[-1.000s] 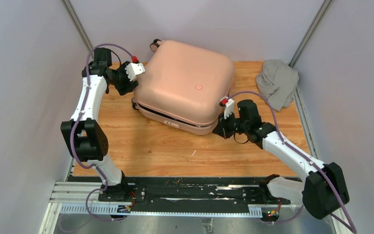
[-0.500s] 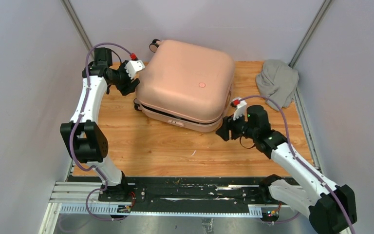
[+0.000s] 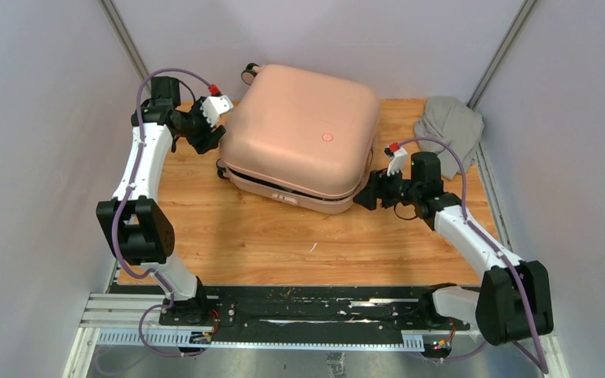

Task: Pack the luggage
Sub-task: Zip the luggage at the corner of the board.

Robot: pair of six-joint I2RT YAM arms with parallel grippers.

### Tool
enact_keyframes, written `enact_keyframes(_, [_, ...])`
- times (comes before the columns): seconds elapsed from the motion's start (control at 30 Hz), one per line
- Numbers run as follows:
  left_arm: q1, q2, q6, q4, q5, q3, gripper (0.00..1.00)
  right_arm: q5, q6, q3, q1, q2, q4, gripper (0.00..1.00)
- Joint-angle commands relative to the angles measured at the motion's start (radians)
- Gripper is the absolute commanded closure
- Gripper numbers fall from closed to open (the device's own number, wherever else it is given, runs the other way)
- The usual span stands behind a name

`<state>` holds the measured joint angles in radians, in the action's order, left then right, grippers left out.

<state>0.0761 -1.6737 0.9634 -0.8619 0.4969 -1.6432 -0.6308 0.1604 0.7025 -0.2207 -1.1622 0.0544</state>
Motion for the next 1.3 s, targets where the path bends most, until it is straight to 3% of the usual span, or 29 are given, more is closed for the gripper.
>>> enact_keyframes(0.0, [0.001,0.06,-0.09,0.132,0.011,-0.038,1.0,-0.101,-0.062,0.051,0.035,-0.049,-0.075,0.3])
enact_keyframes(0.17, [0.001,0.057,-0.087,0.132,0.011,-0.036,1.0,-0.203,-0.039,0.042,0.103,-0.123,-0.189,0.32])
enact_keyframes(0.5, [0.001,0.049,-0.083,0.13,-0.01,-0.057,1.0,-0.408,0.005,0.081,0.112,-0.287,-0.298,0.37])
enact_keyframes(0.7, [0.001,0.048,-0.079,0.13,-0.007,-0.053,1.0,-0.456,0.094,0.051,0.112,-0.359,-0.429,0.52])
enact_keyframes(0.83, [0.002,0.051,-0.071,0.125,-0.005,-0.043,1.0,-0.459,0.15,0.014,0.112,-0.343,-0.479,0.67])
enact_keyframes(1.0, [0.001,0.056,0.061,0.046,0.028,-0.021,0.99,-0.445,0.157,-0.034,0.11,-0.269,-0.472,0.65])
enact_keyframes(1.03, [0.0,0.051,0.106,0.018,0.028,-0.018,0.92,-0.439,0.149,-0.032,0.11,-0.257,-0.455,0.64])
enact_keyframes(1.1, [0.0,0.03,0.2,-0.057,0.025,-0.03,0.5,-0.43,0.129,-0.019,0.11,-0.237,-0.413,0.64])
enact_keyframes(1.13, [0.0,0.02,0.258,-0.098,0.019,-0.033,0.35,-0.429,0.123,-0.014,0.11,-0.228,-0.396,0.64])
enact_keyframes(1.27, [0.0,0.005,0.417,-0.123,-0.003,0.002,0.18,-0.431,0.109,-0.01,0.11,-0.196,-0.356,0.65])
